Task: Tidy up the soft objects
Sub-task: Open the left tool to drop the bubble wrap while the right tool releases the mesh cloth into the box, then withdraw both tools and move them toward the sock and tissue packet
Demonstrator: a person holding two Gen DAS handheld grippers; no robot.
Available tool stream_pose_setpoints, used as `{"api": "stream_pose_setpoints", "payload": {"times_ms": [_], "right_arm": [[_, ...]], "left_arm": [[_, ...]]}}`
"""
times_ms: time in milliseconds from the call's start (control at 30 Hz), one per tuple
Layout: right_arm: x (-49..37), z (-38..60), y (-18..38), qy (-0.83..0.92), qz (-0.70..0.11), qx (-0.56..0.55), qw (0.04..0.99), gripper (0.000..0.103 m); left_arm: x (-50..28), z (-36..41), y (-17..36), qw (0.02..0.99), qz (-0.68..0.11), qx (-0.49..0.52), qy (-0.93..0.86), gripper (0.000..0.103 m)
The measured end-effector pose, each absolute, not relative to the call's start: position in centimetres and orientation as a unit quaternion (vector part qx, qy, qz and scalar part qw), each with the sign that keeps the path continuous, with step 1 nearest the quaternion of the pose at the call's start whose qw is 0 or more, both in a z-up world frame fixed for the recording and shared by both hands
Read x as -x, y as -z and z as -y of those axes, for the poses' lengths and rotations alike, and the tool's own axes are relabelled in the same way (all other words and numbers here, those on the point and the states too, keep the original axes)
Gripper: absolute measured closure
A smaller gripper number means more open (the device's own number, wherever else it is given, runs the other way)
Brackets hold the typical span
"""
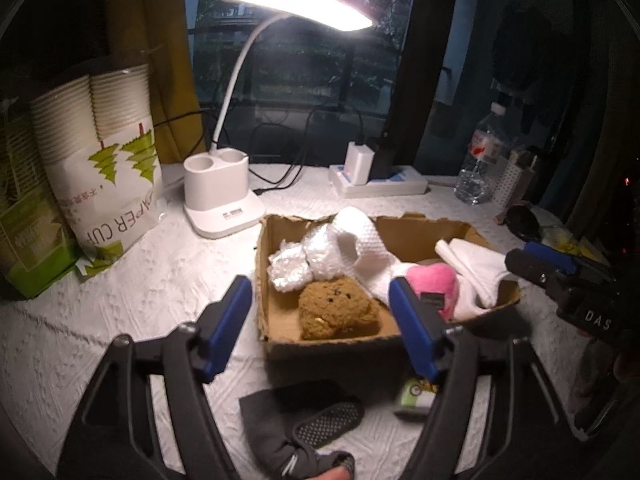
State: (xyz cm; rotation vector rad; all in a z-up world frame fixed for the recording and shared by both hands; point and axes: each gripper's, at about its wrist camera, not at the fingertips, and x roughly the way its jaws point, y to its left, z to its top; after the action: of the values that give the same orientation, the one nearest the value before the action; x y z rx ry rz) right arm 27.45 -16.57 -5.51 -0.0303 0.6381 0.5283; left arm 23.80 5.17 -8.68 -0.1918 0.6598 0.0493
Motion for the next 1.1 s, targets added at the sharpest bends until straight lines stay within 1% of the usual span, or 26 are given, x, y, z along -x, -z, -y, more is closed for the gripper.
{"api": "stream_pose_setpoints", "payload": {"times_ms": [400, 1100], "right_arm": [[-23.7, 15.0, 4.7, -0.271, -0.301, 0.024, 0.914, 0.041], [-19.4, 12.2, 7.0, -0.294, -0.321, 0.04, 0.9, 0.04]], "left_arm": [[-20.6, -5.4, 8.3, 0.945, -0.314, 0.094, -0.012, 0.03], [-15.9, -6.6, 10.9, 0.937, -0.333, 0.105, -0.018, 0.03]]}}
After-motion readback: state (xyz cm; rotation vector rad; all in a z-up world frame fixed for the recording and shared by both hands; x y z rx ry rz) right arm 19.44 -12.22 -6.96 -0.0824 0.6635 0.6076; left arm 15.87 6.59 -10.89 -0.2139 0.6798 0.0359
